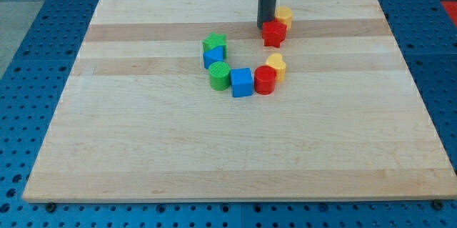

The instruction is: Place the red star above the heart

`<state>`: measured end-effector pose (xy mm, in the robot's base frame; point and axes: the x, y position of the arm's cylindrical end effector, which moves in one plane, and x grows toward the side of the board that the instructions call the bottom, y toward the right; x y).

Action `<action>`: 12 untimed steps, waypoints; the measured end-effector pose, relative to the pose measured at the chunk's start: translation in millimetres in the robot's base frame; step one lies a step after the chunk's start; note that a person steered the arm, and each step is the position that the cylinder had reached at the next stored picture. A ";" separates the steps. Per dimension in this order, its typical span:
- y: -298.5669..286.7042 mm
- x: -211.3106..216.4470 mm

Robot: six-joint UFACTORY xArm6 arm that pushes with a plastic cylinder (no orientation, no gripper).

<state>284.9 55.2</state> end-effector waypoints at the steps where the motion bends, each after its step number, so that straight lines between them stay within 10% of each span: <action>1: 0.0 12.7; 12: 12.2 33.4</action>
<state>318.3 67.4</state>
